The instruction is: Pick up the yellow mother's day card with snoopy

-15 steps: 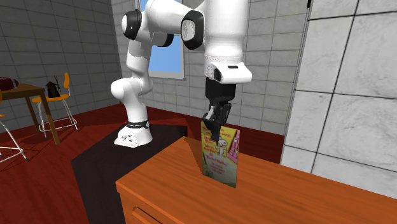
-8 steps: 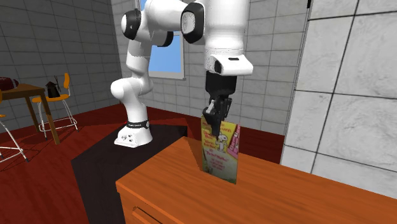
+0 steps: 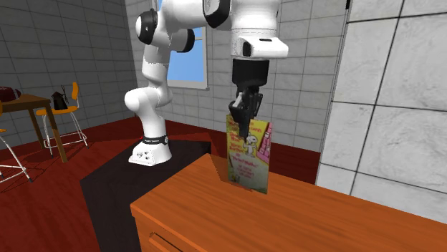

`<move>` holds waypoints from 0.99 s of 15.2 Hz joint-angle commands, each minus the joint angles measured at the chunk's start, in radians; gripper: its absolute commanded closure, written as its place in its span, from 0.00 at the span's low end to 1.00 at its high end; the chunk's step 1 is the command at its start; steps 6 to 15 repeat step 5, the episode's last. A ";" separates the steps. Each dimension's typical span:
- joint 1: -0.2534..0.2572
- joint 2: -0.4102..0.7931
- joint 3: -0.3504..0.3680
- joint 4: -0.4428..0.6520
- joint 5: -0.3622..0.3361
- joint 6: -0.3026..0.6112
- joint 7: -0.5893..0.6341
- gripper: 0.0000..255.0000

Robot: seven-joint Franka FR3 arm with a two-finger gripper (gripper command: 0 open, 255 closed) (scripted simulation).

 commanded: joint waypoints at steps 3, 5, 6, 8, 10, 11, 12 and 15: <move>-0.006 -0.001 -0.002 0.050 -0.001 -0.052 0.003 1.00; -0.006 -0.001 -0.002 0.053 -0.001 -0.054 0.003 1.00; -0.006 -0.001 -0.002 0.053 -0.001 -0.054 0.003 1.00; -0.006 -0.001 -0.002 0.053 -0.001 -0.054 0.003 1.00; -0.006 -0.001 -0.002 0.053 -0.001 -0.054 0.003 1.00; -0.006 -0.001 -0.002 0.053 -0.001 -0.054 0.003 1.00; -0.006 -0.001 -0.002 0.053 -0.001 -0.054 0.003 1.00; -0.006 -0.001 -0.002 0.053 -0.001 -0.054 0.003 1.00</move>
